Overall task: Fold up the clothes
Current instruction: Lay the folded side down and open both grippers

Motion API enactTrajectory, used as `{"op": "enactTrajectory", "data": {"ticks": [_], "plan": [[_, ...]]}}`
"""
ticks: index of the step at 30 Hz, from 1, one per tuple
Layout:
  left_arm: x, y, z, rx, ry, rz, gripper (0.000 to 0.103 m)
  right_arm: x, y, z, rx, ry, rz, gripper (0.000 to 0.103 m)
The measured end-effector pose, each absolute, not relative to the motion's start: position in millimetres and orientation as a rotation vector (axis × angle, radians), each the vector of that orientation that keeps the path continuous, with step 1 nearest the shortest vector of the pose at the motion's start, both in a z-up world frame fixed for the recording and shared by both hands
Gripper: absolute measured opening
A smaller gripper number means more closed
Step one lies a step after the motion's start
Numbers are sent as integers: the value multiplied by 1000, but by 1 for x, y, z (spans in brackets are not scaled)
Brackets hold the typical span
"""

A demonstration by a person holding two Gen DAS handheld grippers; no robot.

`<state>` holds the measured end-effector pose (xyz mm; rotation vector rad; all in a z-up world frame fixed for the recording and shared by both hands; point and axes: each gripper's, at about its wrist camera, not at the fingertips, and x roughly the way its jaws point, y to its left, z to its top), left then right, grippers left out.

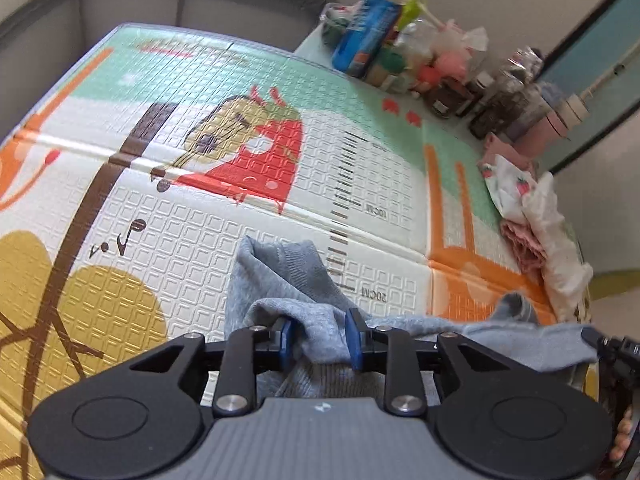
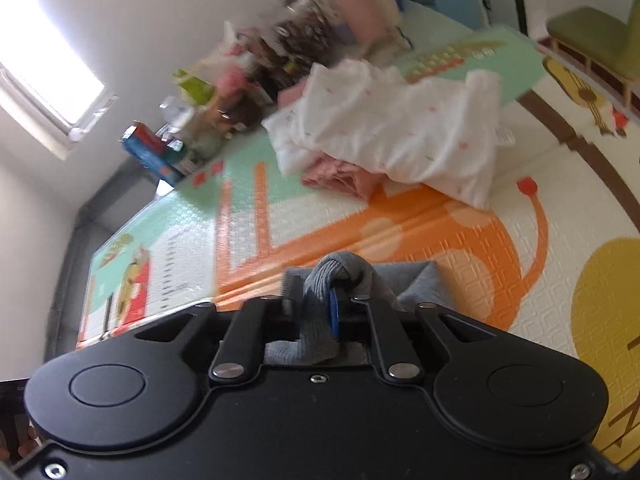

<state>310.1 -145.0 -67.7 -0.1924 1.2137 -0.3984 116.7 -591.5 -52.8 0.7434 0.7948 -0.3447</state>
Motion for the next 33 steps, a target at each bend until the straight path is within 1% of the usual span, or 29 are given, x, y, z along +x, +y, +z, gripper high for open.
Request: {"op": "enactTrajectory", "data": {"ticks": [1,3,5,7,8,9,10,11,13,18,25,33], "plan": [[312,-144,-68,-205,1221,-395,31,117,-591,-53,737,789,-349,19],[314,-144,-66,-212,1220,-394,32,116,-589,-49,701,770,-360,32],[315,-145,-61,-217,1218,-393,33,114,-587,-40,662,747,-371,35],[315,-145,-54,-237,1197,-401,40,111,-587,-31,644,727,-374,36],[314,-144,-48,-241,1169,-393,54,109,-587,-26,641,721,-370,37],[314,-143,-41,-238,1133,-372,75,108,-586,-23,635,720,-360,37],[314,-140,-34,-243,1101,-358,83,106,-584,-20,626,724,-349,38],[313,-137,-28,-254,1074,-356,89,105,-581,-17,618,731,-339,38],[313,-131,-16,-273,1035,-356,89,100,-575,-16,614,749,-320,38],[306,-130,-9,-221,1060,-359,89,90,-559,-20,650,794,-248,38],[260,-144,-27,-86,1141,-442,89,80,-524,-29,687,911,-176,38],[239,-156,-40,-108,1213,-490,88,76,-502,-44,738,999,-152,38]]}}
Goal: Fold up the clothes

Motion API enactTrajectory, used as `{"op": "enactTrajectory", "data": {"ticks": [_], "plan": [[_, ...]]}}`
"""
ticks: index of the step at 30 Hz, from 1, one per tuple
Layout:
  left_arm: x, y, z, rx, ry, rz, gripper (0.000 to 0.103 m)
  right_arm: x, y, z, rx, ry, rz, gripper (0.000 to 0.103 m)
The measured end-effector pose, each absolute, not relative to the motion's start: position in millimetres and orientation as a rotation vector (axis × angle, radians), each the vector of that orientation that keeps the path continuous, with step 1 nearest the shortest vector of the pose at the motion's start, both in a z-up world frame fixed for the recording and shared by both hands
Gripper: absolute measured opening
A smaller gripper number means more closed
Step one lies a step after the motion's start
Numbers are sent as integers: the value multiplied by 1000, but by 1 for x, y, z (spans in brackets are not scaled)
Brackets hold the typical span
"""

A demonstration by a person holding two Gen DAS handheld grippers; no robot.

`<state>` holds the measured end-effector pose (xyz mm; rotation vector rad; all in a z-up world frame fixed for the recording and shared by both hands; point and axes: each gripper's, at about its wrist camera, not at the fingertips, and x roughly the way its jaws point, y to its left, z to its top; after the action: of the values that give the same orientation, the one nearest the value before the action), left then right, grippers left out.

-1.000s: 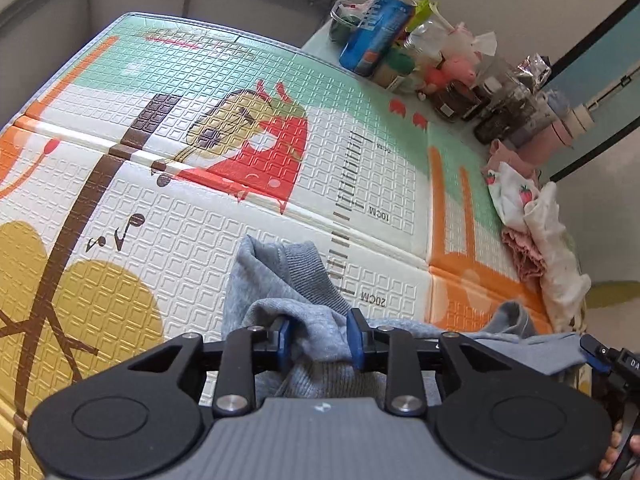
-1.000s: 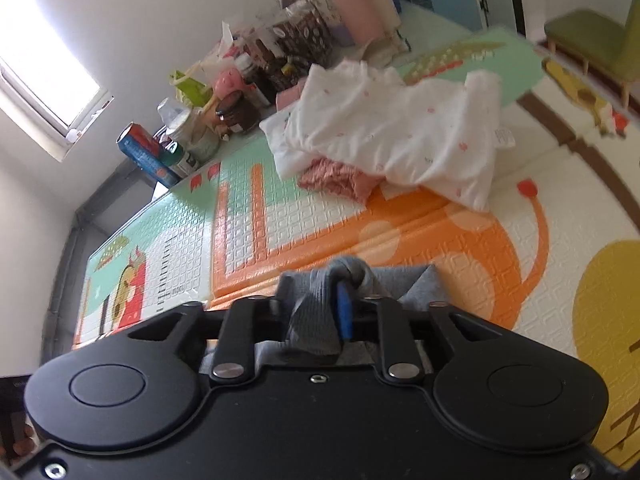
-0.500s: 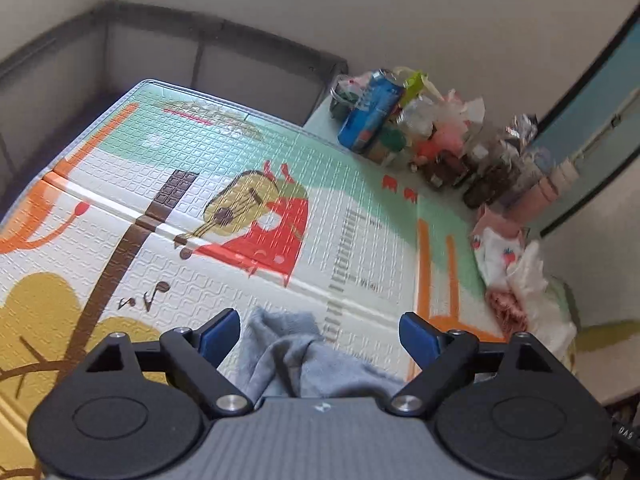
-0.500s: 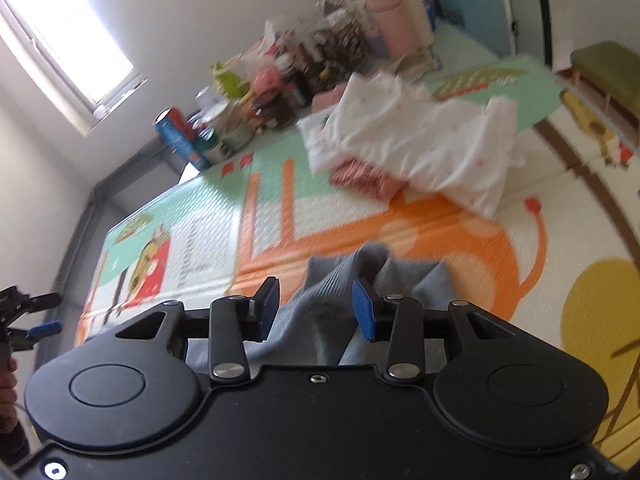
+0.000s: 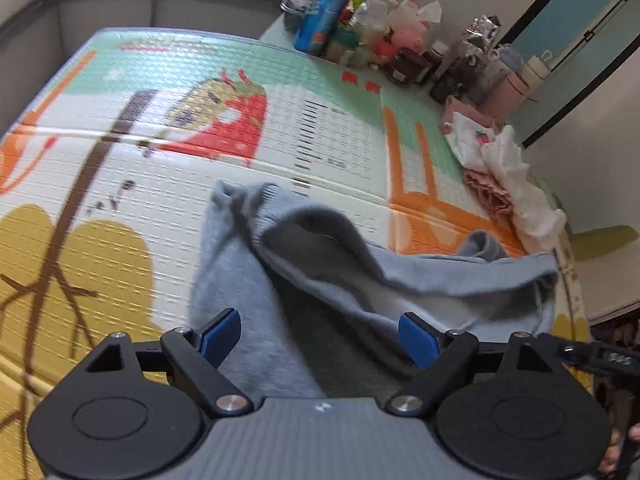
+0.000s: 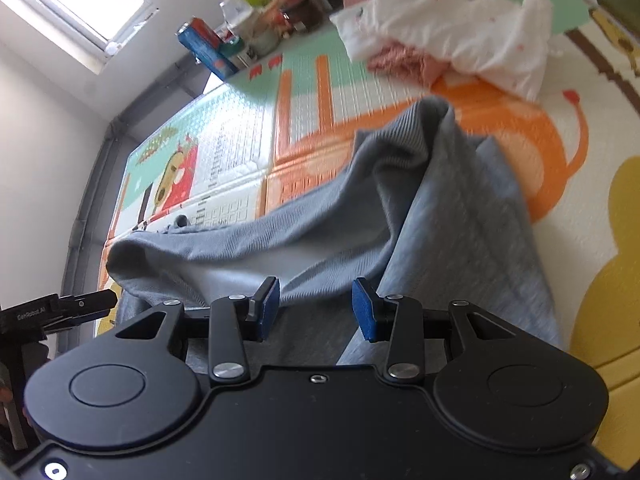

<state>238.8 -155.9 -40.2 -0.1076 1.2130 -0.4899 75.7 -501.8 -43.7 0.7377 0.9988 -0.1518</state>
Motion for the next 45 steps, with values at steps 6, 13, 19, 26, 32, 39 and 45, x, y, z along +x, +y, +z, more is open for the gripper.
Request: {"op": "enactTrajectory", "data": {"ticks": [6,13,19,26,32,39,45], "plan": [[250,-177,-56,-111,1289,-449,78,83,-502,-65,853,1036,-199,38],[276,-189,-69,-149,1321,-353,50,101,-517,-83,926,966,-235,31],[303,-192,-73,-180,1312,-294,29,134,-528,-90,892,948,-265,26],[334,-185,-74,-255,1297,-216,27,164,-537,-90,886,910,-297,24],[349,-171,-77,-323,1287,-171,30,176,-557,-83,854,881,-351,24],[345,-174,-66,-265,1263,-225,52,168,-560,-74,802,907,-299,28],[332,-200,-55,-116,1271,-316,69,167,-538,-71,697,1007,-287,36]]}}
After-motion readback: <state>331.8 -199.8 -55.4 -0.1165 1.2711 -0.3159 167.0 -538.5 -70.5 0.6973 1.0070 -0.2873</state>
